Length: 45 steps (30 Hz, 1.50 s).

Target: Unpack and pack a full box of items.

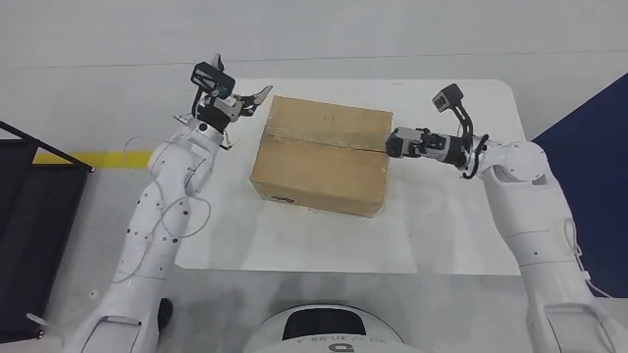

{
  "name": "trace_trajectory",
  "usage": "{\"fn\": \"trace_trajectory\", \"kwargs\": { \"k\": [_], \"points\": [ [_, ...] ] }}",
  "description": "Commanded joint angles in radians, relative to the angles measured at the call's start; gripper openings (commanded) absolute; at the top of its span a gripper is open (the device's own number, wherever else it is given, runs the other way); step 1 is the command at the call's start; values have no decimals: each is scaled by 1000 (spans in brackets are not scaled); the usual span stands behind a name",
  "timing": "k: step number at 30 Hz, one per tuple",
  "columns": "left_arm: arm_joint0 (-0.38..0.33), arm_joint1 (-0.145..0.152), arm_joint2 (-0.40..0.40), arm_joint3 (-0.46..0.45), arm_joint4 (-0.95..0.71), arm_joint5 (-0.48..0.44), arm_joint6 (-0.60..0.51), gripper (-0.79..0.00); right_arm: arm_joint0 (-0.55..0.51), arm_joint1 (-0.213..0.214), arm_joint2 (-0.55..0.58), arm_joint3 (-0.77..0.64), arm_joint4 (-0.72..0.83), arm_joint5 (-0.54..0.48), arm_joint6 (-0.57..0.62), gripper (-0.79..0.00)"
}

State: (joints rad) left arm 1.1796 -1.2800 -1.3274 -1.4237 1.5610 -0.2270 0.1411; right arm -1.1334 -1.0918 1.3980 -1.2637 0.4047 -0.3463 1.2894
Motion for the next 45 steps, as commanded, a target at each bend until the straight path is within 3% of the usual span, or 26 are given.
{"fn": "trace_trajectory", "kwargs": {
  "k": [1,13,26,45],
  "points": [
    [-8,-2,12,34,11,18,15,0,13,0,-14,13,-5,18,12,0],
    [-13,5,22,110,77,-4,46,0,69,-3,-82,79,-27,60,18,0],
    [55,50,-79,134,137,-201,166,0,78,-1,-110,91,-29,64,-10,0],
    [-41,34,65,264,193,-172,166,0,88,3,-143,74,-37,89,-43,0]
  ]
}}
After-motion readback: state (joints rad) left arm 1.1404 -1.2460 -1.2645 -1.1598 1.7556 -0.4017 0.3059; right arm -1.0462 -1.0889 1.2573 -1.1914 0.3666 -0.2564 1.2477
